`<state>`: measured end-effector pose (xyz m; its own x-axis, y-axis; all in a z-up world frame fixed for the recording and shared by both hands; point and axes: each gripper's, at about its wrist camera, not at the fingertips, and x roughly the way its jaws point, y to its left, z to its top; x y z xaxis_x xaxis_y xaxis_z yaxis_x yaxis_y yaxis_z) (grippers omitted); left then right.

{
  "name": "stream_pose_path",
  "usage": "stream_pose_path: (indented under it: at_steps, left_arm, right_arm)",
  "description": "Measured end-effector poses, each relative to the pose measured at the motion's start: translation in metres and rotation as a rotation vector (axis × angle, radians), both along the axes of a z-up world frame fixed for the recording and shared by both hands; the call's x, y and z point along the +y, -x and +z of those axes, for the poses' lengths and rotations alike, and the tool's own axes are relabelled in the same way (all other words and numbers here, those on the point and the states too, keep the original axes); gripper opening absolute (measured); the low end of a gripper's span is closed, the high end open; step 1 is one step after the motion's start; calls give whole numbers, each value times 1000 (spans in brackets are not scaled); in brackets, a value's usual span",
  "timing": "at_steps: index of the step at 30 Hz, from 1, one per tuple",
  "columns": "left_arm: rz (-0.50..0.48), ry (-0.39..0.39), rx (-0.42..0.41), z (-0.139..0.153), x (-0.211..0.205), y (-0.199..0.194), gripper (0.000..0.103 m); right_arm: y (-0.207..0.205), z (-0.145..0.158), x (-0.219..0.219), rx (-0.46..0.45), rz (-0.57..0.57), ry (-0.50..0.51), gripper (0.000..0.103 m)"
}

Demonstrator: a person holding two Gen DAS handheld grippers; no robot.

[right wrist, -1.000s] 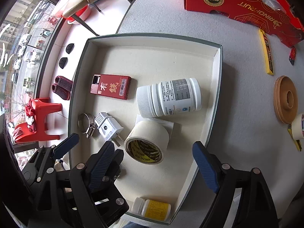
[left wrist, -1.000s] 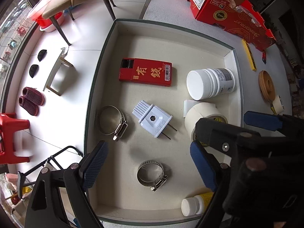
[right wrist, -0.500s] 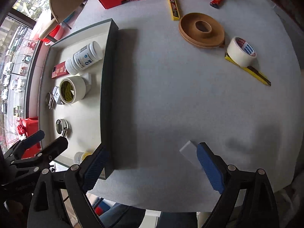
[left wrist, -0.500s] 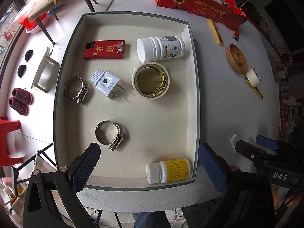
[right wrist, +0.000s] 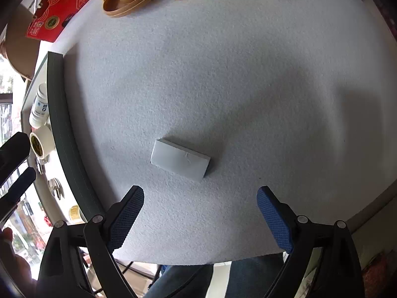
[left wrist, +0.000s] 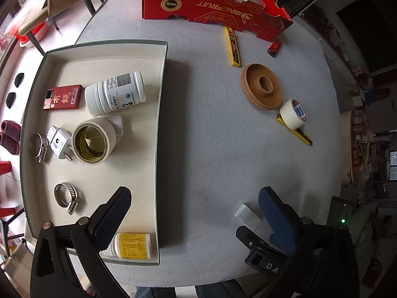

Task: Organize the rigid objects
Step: 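Open both tools and move them toward the brown ring and white block, then close right tool on white block while left tool closes on brown ring core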

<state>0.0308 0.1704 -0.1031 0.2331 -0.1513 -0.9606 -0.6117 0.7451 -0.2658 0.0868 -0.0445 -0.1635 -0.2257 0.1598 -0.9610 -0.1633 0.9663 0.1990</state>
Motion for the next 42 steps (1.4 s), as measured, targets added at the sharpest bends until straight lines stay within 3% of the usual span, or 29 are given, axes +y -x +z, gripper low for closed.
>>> stream_pose_path:
  at_steps: [6,9,11,12,13,14,16,23,28,31,38,40,42]
  left_arm:
    - [51,-43,-3,17,7,-11,103]
    - [44,-62,10,19,7,-12,103]
    - [35,-74,19,21,6,-14,103]
    - [30,-76,19,21,6,-17,103]
    - [26,-78,19,22,4,-18,103]
    - [23,-80,18,21,2,-23,103]
    - [12,-84,14,18,-4,-36,103]
    - [-85,-163,13,-2,-36,-111,103]
    - [-299,-335,80,-31,-67,-165,103]
    - [-390,-391,94,-43,-77,-182,103]
    - [-517,-358,112,-61,-88,-211,103]
    - [-522,-334,159,-69,-86,-215,103]
    - [-499,-323,146,-66,-82,-214,100]
  right_arm:
    - [-11,-17,7,39,-252,37,94]
    - [-15,-17,20,13,-222,126,93]
    - [-10,-13,35,-20,-144,190,81]
    - [-8,-9,38,-42,-113,190,70]
    - [-6,-5,39,-61,-82,188,54]
    - [-7,-3,40,-69,-51,174,52]
    - [-8,-3,40,-63,6,150,52]
    - [-21,15,-10,-110,39,72,52]
    - [-32,26,-38,-120,3,58,52]
    - [-44,28,-50,-113,-36,41,52]
    - [-53,28,-60,-93,-81,14,52]
    - [-60,21,-88,-90,-87,9,52]
    - [-59,17,-99,-96,-92,10,52]
